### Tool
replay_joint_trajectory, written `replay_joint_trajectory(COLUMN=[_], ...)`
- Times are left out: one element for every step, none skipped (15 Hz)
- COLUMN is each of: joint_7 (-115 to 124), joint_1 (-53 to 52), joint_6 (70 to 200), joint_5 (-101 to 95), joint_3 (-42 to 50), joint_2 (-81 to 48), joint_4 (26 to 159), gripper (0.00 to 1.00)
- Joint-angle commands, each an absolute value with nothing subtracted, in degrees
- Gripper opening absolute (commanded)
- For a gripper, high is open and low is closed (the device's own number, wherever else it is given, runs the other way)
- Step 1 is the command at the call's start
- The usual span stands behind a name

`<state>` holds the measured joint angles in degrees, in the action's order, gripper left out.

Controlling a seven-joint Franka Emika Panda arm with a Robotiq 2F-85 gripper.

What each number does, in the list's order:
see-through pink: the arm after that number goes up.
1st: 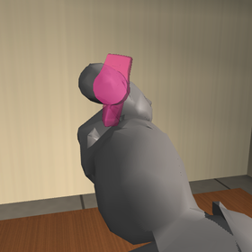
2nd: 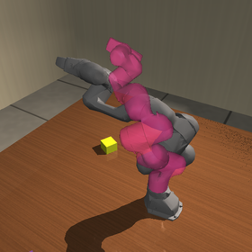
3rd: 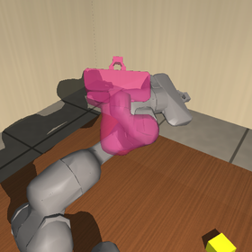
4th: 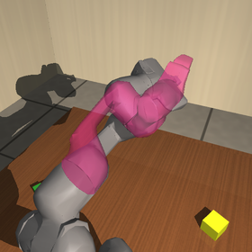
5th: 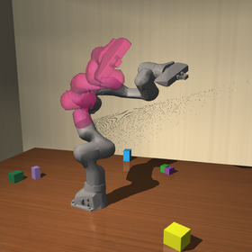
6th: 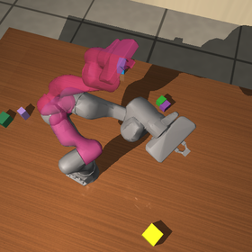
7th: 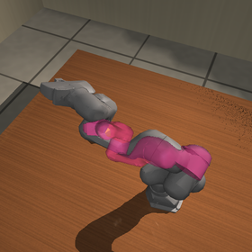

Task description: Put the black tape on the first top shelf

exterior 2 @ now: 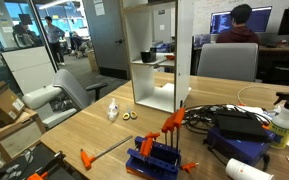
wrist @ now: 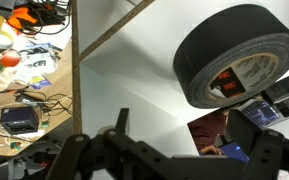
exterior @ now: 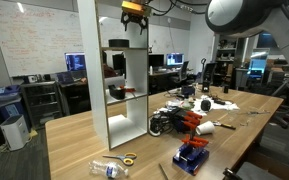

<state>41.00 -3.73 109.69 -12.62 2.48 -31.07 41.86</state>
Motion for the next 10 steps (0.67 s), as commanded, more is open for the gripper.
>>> replay_joint_trajectory(joint_7=[39.6,39.0,38.4,37.4,36.1,35.2,33.7,31.6,29.8,26.8], joint_1=[-3.5,-3.3,-3.4,-3.2,-3.1,-3.1,-2.9,-2.5,-2.3,-2.1], joint_6=[104.7,102.9,100.6,98.6,96.2,93.8,91.6,89.8,88.5,87.2], joint_5=[-11.8,-11.5,-11.4,-10.9,-10.4,-10.2,-9.7,-8.5,-7.6,-6.5], joint_3=[2.0,1.8,1.7,1.5,1.3,1.2,1.0,0.6,0.6,0.4], joint_2=[-26.7,-25.7,-24.4,-23.2,-21.7,-20.0,-17.7,-15.1,-12.6,-10.7], joint_4=[45.3,46.3,47.6,48.6,50.2,52.2,55.0,58.2,61.6,64.0], gripper=[1.00,1.00,1.00,1.00,1.00,1.00,1.00,1.00,1.00,1.00])
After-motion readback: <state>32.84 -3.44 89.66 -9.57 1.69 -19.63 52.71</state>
